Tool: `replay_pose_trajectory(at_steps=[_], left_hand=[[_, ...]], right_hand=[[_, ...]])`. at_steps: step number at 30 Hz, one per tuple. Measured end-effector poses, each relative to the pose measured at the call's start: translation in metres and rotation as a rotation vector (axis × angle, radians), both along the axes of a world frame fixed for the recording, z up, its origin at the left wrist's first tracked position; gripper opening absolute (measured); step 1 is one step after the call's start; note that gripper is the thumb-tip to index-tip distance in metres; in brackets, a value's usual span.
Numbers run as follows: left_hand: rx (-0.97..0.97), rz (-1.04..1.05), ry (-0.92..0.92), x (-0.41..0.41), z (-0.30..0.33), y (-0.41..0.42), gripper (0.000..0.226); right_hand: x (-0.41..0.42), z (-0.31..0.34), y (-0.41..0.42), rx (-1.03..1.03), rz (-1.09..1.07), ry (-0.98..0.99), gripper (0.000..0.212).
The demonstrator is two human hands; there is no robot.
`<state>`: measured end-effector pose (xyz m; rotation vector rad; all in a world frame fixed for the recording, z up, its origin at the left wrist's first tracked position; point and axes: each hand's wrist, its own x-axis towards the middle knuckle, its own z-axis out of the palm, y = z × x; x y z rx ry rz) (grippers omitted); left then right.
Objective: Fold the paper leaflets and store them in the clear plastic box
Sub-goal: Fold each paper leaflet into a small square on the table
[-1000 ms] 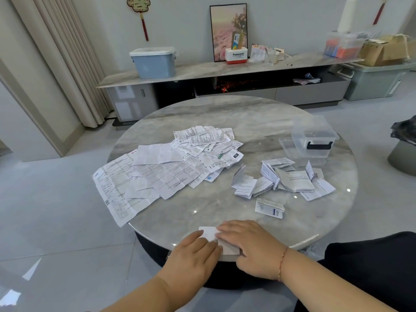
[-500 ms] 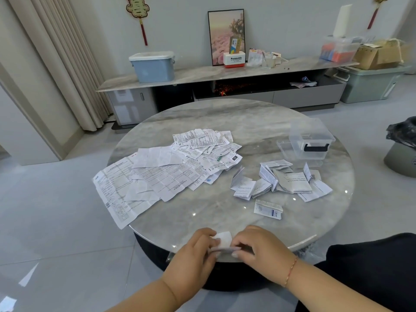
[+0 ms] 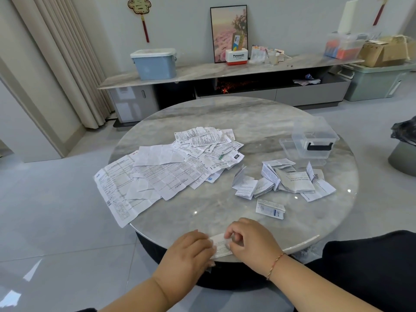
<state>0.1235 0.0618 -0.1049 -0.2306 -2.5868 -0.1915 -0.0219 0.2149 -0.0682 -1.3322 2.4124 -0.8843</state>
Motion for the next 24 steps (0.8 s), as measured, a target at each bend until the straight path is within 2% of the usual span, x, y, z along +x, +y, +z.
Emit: replay_pose_trajectory(at_steps=[2,5,9,14,16,19,22,24], left_hand=[[0.014,0.012,0.045,-0.002,0.005,0.003,0.013],[0.138,0.123,0.054,-0.009,0.019,0.010,0.015],[0.368,0.232,0.013,-0.021,0.045,0.023,0.022],[0.626,0.372,-0.009,-0.041,0.078,0.026,0.018],[0.795,0.467,-0.065,-0.048,0.092,0.027,0.021],[1.091,0.601,-0.165,-0.065,0.104,0.021,0.021],[1.458,0.600,-0.241,-0.096,0.106,0.022,0.015],[1.699,0.596,-0.248,-0.121,0.105,0.026,0.013]], right_hand=[[0.002,-0.001,0.003,-0.054,0.037,-0.002,0.009],[0.008,0.005,0.002,-0.163,0.088,0.060,0.018],[0.005,0.020,-0.001,-0.301,0.016,0.162,0.014],[-0.017,0.038,0.005,-0.317,-0.063,0.207,0.012],[-0.029,0.041,0.011,-0.280,-0.135,0.228,0.006],[-0.049,0.046,0.021,-0.269,-0.343,0.183,0.014],[-0.059,0.056,0.028,-0.361,-0.519,0.096,0.011],[-0.061,0.059,0.029,-0.352,-0.597,0.068,0.014]])
